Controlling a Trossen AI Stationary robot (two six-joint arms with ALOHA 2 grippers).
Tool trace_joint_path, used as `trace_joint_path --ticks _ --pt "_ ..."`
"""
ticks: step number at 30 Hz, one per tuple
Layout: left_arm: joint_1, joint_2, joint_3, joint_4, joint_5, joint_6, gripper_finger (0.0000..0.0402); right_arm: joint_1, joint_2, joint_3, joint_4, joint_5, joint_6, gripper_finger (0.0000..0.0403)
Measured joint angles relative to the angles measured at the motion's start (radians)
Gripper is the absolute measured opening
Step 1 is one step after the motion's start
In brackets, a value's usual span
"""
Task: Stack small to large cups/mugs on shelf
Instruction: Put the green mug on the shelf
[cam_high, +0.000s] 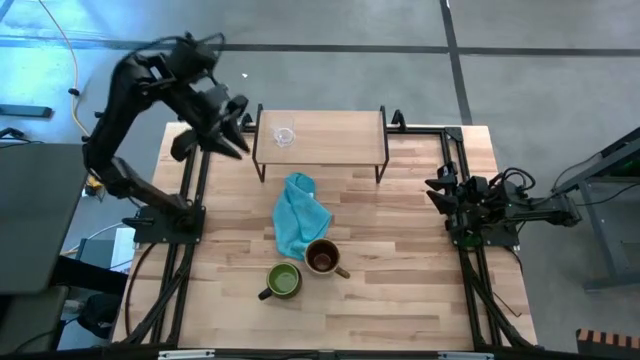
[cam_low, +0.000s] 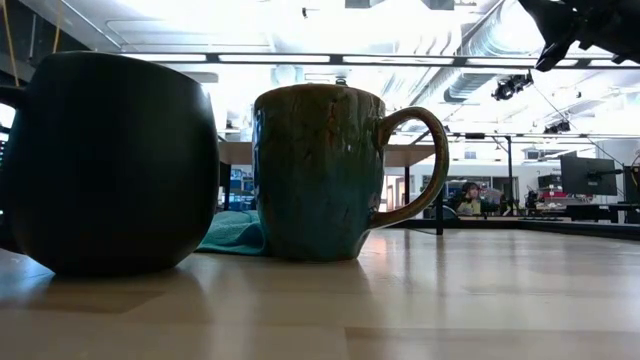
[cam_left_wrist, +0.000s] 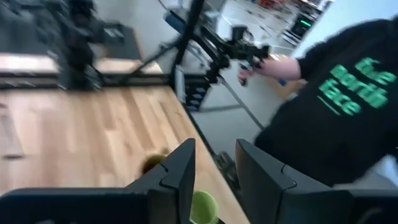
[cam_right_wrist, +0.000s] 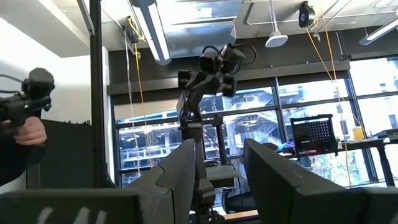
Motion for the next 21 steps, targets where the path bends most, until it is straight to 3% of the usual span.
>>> trace_joint_path --ticks 5,15,21 --pt "-0.065 -0.061 -0.182 0.069 -0.039 -0.022 0.0104 0.000 0.000 0.000 0.000 0.000 0.000 0.0128" --pt "-0.179 -0.260 -0.599 0.532 -0.146 -0.309 0.0104 0.000 0.000 0.000 0.000 0.000 0.000 0.0128" --pt "-0.248 -0.364 -0.795 0.712 -0.238 -0.463 0.0104 0.000 0.000 0.000 0.000 0.000 0.000 0.0128"
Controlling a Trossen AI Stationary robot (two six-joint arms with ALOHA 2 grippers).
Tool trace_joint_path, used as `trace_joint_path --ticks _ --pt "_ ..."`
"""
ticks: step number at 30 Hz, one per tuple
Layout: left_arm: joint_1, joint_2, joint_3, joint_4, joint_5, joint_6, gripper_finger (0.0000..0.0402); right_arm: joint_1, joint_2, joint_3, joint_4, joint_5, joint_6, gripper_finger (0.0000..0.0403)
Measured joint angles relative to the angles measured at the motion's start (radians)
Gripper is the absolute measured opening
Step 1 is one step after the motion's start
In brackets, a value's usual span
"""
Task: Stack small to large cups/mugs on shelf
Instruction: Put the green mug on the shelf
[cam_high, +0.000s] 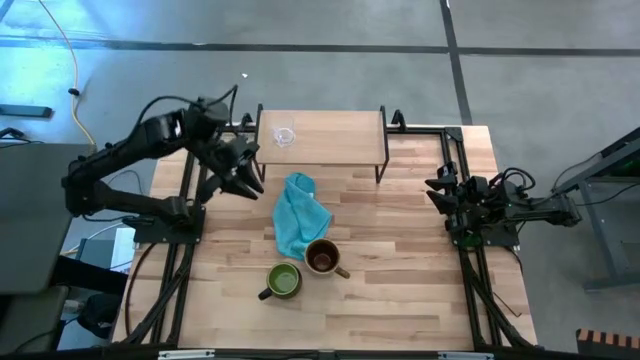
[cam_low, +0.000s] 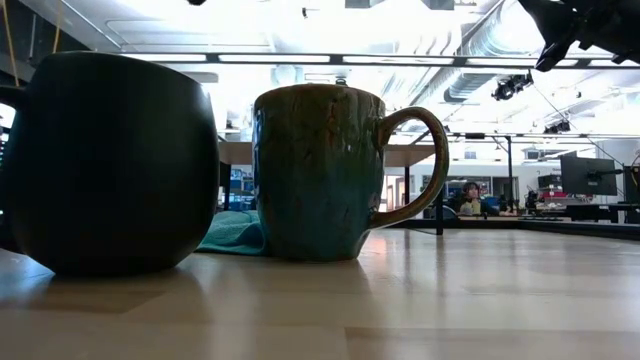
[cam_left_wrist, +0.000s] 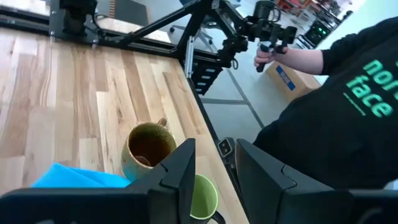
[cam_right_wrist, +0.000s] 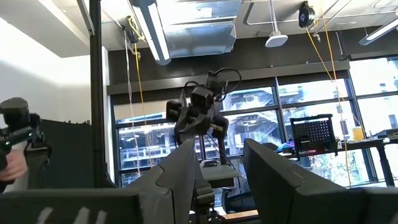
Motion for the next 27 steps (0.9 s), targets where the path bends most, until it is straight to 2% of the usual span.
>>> trace_joint_path --ticks 5,11,27 --pt "-0.060 -0.063 -0.111 0.122 -0.060 -0.101 0.0104 0.000 0.000 0.000 0.000 0.000 0.000 0.0128" --pt "-0.139 -0.094 -0.180 0.233 -0.122 -0.181 0.0104 0.000 0.000 0.000 0.000 0.000 0.000 0.0128" --pt "-0.359 -0.090 -0.287 0.322 -0.300 -0.307 0.0104 0.000 0.000 0.000 -0.002 0.000 0.000 0.0128"
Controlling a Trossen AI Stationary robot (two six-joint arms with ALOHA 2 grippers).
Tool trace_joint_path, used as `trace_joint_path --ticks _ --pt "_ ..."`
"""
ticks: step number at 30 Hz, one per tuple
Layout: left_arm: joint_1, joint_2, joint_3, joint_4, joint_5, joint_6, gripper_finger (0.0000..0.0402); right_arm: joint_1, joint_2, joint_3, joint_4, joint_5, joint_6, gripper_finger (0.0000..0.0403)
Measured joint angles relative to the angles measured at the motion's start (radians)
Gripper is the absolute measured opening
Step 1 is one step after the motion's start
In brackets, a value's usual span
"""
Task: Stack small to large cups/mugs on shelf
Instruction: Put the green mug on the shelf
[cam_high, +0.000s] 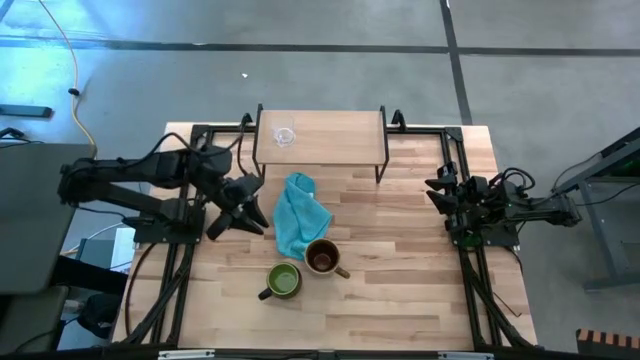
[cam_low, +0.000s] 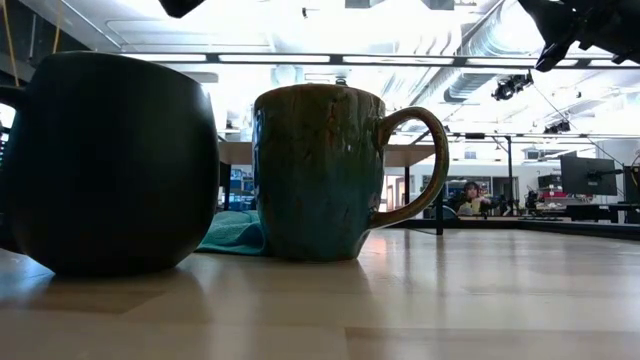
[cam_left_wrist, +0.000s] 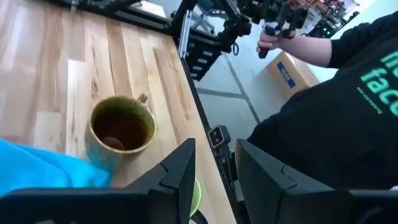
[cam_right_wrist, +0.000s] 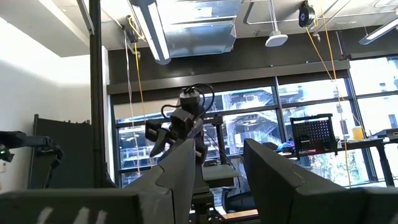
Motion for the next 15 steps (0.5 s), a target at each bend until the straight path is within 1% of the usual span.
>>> trace_joint_path --ticks 9,15 --pt "-0.069 0.000 -0.103 0.126 -0.027 -0.138 0.0104 0.000 0.000 0.000 -0.002 0.000 0.000 0.0128" --pt "-0.112 0.000 -0.146 0.139 -0.108 -0.181 0.0104 0.000 0.000 0.000 -0.012 0.000 0.005 0.0128"
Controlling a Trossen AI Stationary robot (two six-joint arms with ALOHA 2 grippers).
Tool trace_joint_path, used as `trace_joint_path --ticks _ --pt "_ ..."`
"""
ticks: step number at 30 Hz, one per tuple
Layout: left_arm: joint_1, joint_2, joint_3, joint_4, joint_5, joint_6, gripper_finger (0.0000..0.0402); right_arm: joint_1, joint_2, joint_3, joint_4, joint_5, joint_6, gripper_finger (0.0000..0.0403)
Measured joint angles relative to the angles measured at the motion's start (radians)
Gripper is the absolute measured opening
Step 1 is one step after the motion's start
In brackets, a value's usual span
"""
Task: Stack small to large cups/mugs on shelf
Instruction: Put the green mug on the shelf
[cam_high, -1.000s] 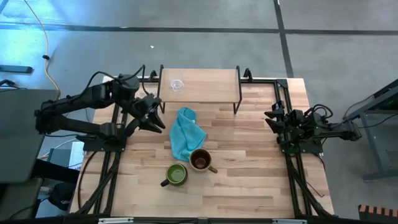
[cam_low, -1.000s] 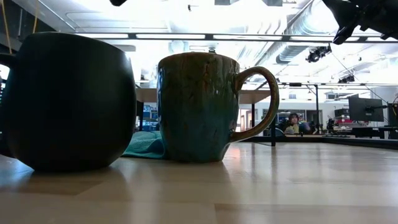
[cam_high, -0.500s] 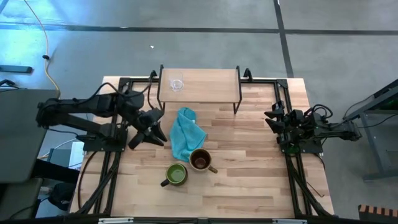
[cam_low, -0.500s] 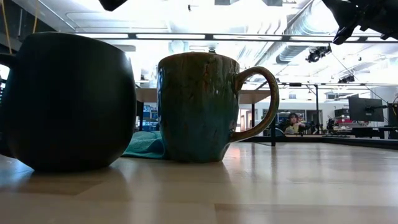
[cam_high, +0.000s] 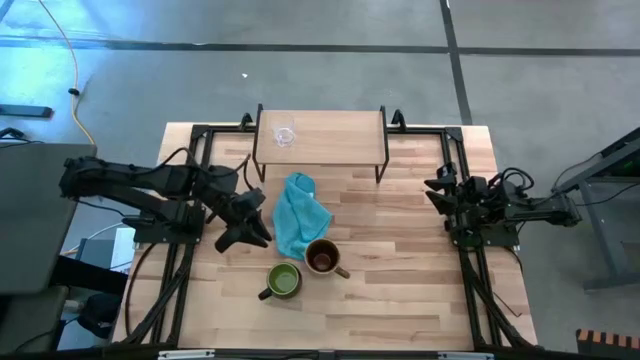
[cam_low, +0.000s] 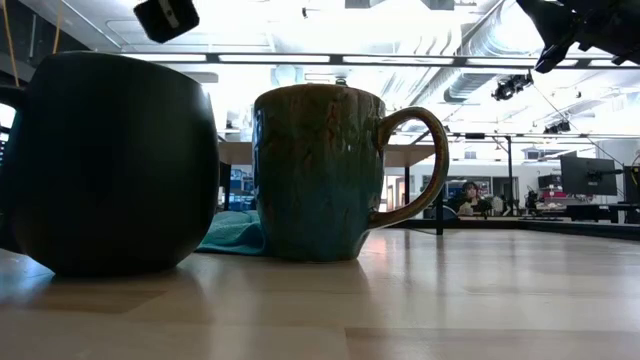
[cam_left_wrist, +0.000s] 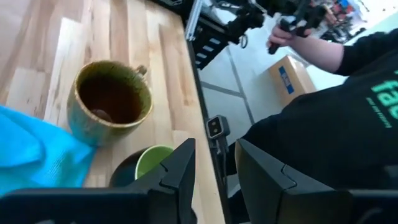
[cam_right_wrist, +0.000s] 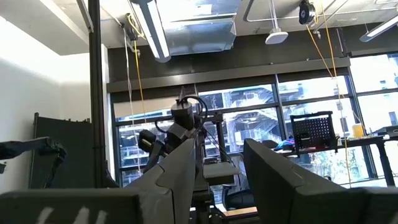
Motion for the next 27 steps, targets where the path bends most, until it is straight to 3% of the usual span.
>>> trace_joint_path --ticks 9,27 --pt "-0.070 0.014 -0.019 0.006 -0.119 -0.014 0.0104 0.000 0.000 0.000 -0.014 0.000 0.028 0.0128" --pt "-0.220 0.181 -0.019 -0.001 -0.171 -0.101 0.0104 0.000 0.000 0.000 -0.077 0.000 0.059 0.0128"
